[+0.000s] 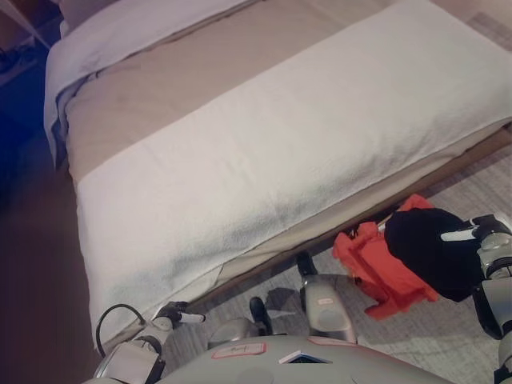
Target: Put the clothes on the bed into the basket.
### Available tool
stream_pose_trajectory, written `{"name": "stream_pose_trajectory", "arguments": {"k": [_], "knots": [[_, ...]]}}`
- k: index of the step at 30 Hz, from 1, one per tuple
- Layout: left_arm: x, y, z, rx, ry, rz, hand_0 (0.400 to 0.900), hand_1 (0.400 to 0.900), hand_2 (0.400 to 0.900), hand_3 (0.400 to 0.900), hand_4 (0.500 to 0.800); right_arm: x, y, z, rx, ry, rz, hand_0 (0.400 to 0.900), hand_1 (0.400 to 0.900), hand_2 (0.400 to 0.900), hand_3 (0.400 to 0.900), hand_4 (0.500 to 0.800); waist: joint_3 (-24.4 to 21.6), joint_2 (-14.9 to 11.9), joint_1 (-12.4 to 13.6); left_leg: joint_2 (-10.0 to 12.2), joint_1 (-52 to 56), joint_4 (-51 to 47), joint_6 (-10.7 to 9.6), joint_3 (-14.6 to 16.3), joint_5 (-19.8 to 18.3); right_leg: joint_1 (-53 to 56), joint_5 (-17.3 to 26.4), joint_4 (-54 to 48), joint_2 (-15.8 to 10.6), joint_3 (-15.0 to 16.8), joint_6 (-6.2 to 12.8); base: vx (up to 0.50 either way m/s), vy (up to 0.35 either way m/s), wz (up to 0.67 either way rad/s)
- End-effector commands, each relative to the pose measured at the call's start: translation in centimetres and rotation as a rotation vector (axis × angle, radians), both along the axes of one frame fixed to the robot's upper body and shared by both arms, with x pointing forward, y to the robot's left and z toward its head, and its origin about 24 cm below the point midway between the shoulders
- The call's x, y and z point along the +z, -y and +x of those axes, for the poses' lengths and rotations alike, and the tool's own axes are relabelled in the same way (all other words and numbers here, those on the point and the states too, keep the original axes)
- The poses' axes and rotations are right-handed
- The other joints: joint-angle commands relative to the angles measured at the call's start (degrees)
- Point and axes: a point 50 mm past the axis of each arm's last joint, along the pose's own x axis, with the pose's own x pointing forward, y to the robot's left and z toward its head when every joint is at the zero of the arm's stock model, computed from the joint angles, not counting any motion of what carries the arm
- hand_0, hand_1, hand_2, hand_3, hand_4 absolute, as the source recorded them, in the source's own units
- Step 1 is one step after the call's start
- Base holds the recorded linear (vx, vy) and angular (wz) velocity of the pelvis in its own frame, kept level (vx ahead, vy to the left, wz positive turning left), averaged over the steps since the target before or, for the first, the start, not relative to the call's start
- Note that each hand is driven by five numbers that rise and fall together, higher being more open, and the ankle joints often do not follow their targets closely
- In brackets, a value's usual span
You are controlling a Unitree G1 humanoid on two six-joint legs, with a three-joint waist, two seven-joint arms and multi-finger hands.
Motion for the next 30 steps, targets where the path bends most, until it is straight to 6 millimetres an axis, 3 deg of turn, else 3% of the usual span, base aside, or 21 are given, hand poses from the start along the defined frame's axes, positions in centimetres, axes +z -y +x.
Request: {"name": "stream_pose_trajectory", "arguments": {"k": [1, 15, 19, 24, 27, 30], "knots": [[0.7, -2.5, -0.5, 0.012, -0.038, 0.099, 0.9, 0.9, 0.9, 0.9, 0.8, 4.7, 1.3, 2.5, 0.045, 0.074, -0.166, 0.9, 0.9, 0.9, 0.9, 0.8, 0.1, -1.3, 1.0, -0.9, -1.1, 0.6, -3.1, -2.8, 2.3, 7.2, 5.2, -9.8, -3.3, 1.8, 2.75, 0.0, -0.023, 0.09], [0.6, -2.6, -0.8, 0.016, -0.048, 0.1, 0.9, 0.9, 0.9, 0.9, 0.8, 3.7, 1.0, 2.0, 0.038, 0.048, -0.141, 0.9, 0.9, 0.9, 0.9, 0.8, -0.1, -0.7, 1.8, -0.8, -1.4, 0.4, -3.3, -3.8, 2.6, 8.2, 4.6, -10.2, -3.5, 0.5, 2.52, 0.0, -0.014, 0.04], [0.7, -2.7, -0.8, 0.03, -0.042, 0.099, 0.9, 0.9, 0.9, 0.9, 0.8, 2.4, -0.6, 3.2, 0.123, 0.038, -0.099, 0.9, 0.9, 0.9, 0.9, 0.8, 0.0, -1.3, 2.3, -0.6, -1.4, 0.4, -3.3, -4.1, 2.7, 8.3, 4.5, -10.1, -3.5, 0.1, 2.47, -0.02, -0.021, 0.04], [0.6, -2.7, -1.0, 0.074, -0.037, 0.082, 0.9, 0.9, 0.9, 0.9, 0.8, -2.2, -4.7, 3.3, 0.277, -0.036, 0.031, 0.9, 0.9, 0.9, 0.9, 0.8, -0.1, -3.1, 3.5, -0.4, -1.3, 0.5, -3.2, -5.2, 2.8, 9.1, 4.1, -10.0, -3.5, -0.8, 2.14, -0.01, -0.046, 0.16], [0.3, -2.1, -1.6, 0.137, -0.031, 0.061, 0.9, 0.9, 0.9, 0.9, 0.8, -7.2, -8.1, 0.7, 0.26, -0.079, 0.186, 0.9, 0.9, 0.9, 0.9, 0.8, -0.5, -4.0, 4.5, -0.3, -1.1, 0.5, -2.9, -6.2, 2.8, 10.0, 3.6, -9.9, -3.6, -2.0, 1.96, 0.02, -0.029, 0.24], [0.1, -1.5, -2.0, 0.159, -0.039, 0.042, 0.9, 0.9, 0.9, 0.9, 0.8, -10.6, -10.7, -2.0, 0.196, -0.121, 0.301, 0.9, 0.9, 0.9, 0.9, 0.8, -1.1, -4.6, 5.1, -0.4, -0.7, 0.4, -2.8, -7.1, 2.7, 10.9, 3.1, -9.9, -3.6, -3.1, 1.81, 0.03, -0.02, 0.23]]}}
